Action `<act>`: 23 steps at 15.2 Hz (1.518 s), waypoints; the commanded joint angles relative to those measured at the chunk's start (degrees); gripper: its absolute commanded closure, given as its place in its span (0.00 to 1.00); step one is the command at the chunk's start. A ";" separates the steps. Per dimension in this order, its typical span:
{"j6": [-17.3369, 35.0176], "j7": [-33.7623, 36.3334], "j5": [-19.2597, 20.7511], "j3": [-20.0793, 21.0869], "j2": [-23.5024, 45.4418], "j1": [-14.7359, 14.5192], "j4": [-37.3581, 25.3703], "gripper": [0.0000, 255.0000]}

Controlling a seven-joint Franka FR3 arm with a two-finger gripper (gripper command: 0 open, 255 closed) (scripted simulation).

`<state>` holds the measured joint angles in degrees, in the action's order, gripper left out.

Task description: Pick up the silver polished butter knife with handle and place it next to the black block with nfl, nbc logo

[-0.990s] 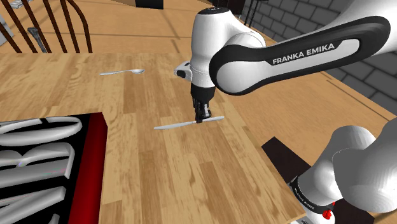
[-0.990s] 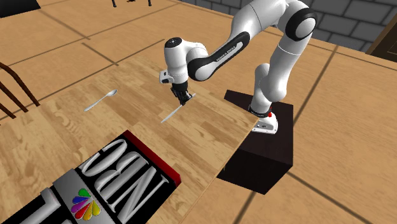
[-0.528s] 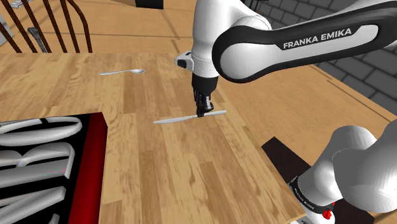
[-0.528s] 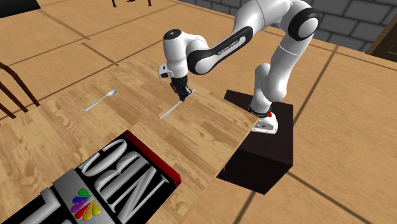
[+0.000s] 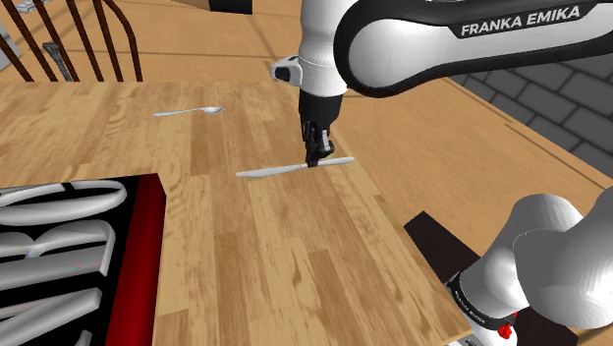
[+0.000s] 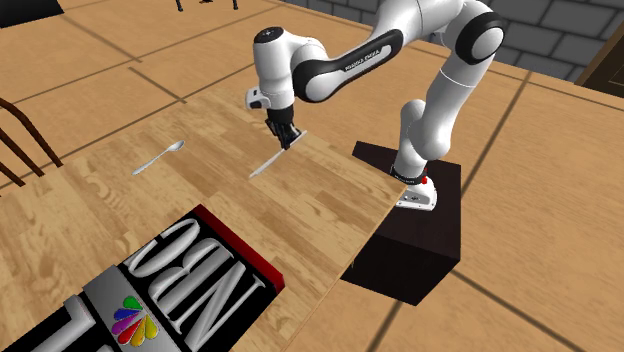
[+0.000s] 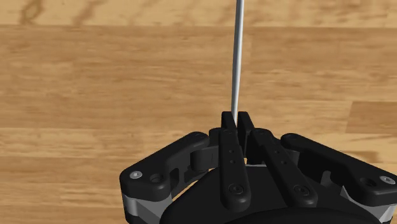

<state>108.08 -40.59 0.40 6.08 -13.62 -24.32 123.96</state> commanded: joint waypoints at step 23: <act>-15.58 4.68 -0.08 2.96 5.37 -1.76 -20.81 1.00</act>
<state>92.84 -37.35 0.33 8.20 -9.65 -25.56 104.88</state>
